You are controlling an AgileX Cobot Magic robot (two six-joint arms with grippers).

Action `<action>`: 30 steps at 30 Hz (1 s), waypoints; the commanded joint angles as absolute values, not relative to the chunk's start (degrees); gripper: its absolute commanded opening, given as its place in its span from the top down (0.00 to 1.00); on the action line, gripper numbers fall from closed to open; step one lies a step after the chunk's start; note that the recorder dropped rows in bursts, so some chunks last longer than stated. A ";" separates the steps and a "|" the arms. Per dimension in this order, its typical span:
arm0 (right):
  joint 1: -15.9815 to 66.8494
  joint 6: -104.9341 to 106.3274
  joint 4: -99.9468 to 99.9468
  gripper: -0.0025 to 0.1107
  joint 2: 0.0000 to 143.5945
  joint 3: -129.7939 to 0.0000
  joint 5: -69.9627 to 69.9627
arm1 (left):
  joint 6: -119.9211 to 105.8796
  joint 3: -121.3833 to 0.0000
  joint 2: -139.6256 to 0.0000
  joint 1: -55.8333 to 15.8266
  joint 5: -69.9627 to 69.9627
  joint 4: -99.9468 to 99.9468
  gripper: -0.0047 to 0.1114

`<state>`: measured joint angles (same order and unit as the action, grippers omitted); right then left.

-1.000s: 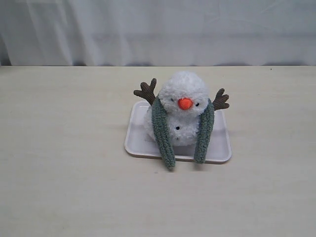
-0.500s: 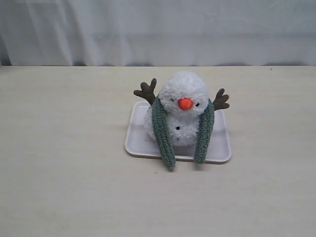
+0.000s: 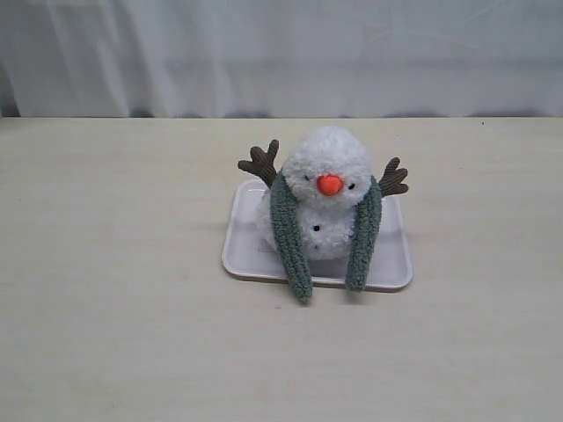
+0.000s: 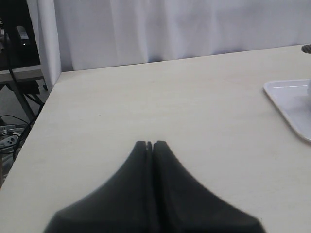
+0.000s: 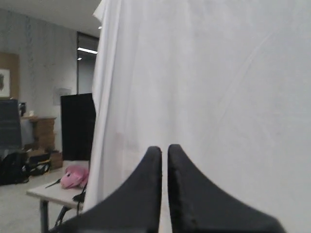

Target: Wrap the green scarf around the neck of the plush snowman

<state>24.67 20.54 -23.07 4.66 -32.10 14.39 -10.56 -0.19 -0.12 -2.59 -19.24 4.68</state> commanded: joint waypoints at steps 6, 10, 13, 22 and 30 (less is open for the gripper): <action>15.22 12.40 -8.34 0.94 0.00 -19.60 1.99 | -10.36 0.00 0.00 -2.41 -18.50 4.72 0.96; 10.89 3.71 1.13 0.94 0.00 -15.60 1.27 | -10.36 0.00 0.00 -2.41 -18.50 4.72 0.96; 6.47 2.97 0.82 0.94 0.00 -12.94 1.19 | -10.36 0.00 0.00 -2.41 -18.50 4.72 0.96; 3.19 2.78 1.10 0.94 0.00 -6.45 1.19 | -10.36 0.00 0.00 -2.41 -18.62 4.72 0.96; 3.19 2.09 1.10 0.94 0.00 -0.99 1.19 | -10.36 0.00 0.00 -2.41 -18.62 4.72 0.96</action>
